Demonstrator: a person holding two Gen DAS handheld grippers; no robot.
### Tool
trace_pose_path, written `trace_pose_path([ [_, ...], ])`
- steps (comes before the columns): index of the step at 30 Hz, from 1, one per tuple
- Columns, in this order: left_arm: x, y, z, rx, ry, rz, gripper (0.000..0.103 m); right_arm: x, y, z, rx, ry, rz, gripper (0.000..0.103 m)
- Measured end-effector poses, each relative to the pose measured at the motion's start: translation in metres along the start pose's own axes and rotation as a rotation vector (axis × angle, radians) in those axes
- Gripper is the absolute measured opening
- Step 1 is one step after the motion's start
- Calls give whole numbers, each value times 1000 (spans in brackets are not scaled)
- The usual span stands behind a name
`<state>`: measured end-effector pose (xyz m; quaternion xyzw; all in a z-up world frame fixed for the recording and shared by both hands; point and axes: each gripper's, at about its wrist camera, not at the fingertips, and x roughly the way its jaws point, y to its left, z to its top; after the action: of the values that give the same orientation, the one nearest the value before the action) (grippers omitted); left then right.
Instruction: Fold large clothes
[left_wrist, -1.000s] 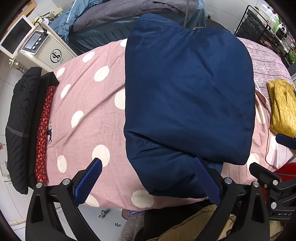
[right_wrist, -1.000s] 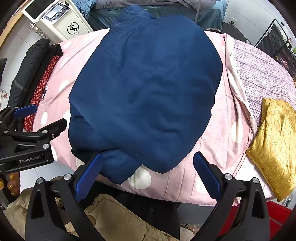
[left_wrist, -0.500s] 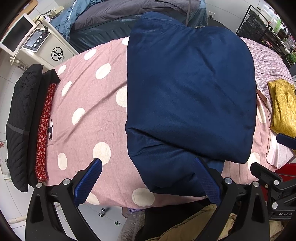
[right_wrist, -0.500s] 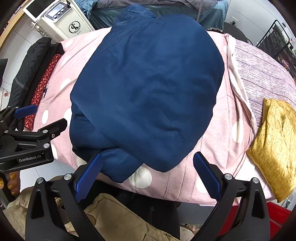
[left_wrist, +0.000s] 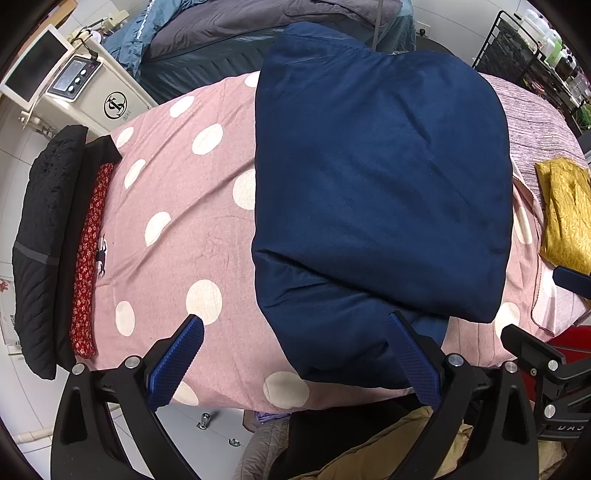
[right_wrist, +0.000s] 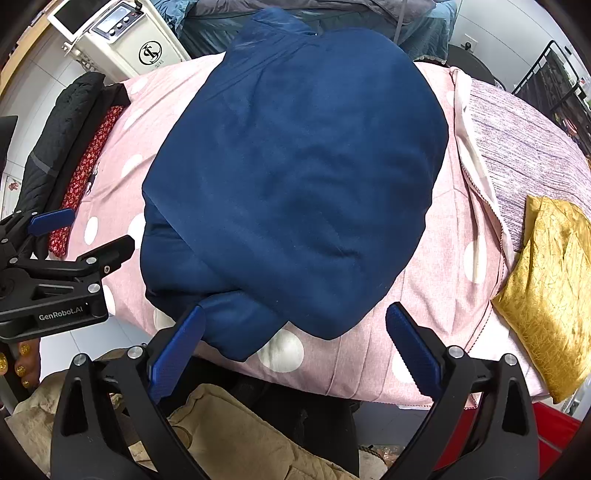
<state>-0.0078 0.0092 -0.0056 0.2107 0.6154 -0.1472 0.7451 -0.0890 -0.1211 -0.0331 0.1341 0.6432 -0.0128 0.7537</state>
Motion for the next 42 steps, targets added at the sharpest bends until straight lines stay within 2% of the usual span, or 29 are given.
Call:
trace_pose_path([
  [42, 3, 0, -14, -6, 25, 3, 97, 4, 2, -11, 0, 9, 4, 97],
])
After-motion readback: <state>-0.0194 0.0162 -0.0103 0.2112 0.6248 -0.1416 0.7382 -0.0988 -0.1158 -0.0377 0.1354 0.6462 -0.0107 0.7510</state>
